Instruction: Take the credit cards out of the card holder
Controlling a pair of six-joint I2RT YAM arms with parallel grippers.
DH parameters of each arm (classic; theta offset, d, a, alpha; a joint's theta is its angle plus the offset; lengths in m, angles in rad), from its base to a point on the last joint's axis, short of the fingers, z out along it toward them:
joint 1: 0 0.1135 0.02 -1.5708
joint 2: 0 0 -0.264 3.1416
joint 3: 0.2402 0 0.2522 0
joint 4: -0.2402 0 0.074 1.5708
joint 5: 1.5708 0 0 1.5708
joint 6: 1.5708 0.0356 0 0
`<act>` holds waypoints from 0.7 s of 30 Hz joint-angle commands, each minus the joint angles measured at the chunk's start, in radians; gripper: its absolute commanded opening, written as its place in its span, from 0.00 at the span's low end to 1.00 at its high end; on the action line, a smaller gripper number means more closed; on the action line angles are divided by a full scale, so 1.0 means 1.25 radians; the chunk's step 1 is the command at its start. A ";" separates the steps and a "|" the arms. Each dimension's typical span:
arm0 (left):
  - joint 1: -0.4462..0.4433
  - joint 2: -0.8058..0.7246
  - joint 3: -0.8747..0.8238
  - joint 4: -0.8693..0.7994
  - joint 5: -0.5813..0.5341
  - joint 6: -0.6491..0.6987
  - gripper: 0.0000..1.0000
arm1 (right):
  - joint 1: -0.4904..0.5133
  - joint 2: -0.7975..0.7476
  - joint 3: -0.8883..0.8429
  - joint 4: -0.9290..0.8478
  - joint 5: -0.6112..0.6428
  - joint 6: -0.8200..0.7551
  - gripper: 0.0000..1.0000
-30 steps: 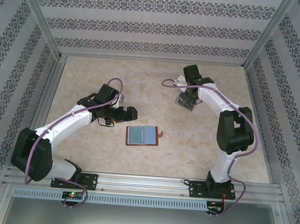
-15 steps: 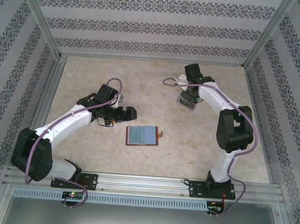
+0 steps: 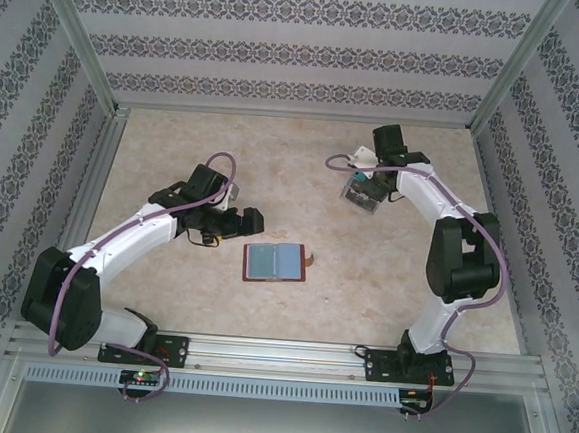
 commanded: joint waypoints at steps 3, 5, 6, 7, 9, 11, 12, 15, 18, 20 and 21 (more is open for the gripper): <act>0.013 -0.010 -0.013 -0.009 0.005 0.002 1.00 | -0.001 -0.006 -0.009 0.031 -0.030 -0.025 0.00; 0.013 -0.012 -0.015 -0.012 0.003 0.002 1.00 | 0.001 -0.002 -0.002 0.036 -0.030 -0.023 0.00; 0.013 -0.013 -0.015 -0.012 0.003 0.002 1.00 | 0.000 0.000 0.006 0.031 -0.033 -0.022 0.00; 0.013 -0.014 -0.015 -0.012 0.001 0.000 1.00 | 0.000 0.001 0.012 0.028 -0.038 -0.022 0.00; 0.013 -0.014 -0.019 -0.011 0.000 -0.001 1.00 | 0.000 0.004 0.026 0.020 -0.046 -0.017 0.00; 0.015 -0.013 -0.020 -0.010 0.001 -0.003 1.00 | 0.002 0.008 0.031 0.020 -0.046 -0.020 0.00; 0.015 -0.013 -0.020 -0.009 0.002 -0.004 1.00 | 0.002 0.009 0.032 0.021 -0.048 -0.022 0.00; 0.015 -0.013 -0.019 -0.010 0.000 -0.005 0.99 | 0.003 0.013 0.039 0.025 -0.049 -0.021 0.00; 0.014 -0.009 -0.018 -0.011 0.001 -0.004 1.00 | 0.006 0.022 0.050 0.019 -0.052 -0.023 0.00; 0.014 -0.009 -0.018 -0.012 0.001 -0.003 1.00 | 0.004 0.032 0.049 0.023 -0.051 -0.024 0.00; 0.015 -0.010 -0.017 -0.013 -0.001 -0.003 1.00 | 0.004 0.035 0.047 0.025 -0.052 -0.023 0.00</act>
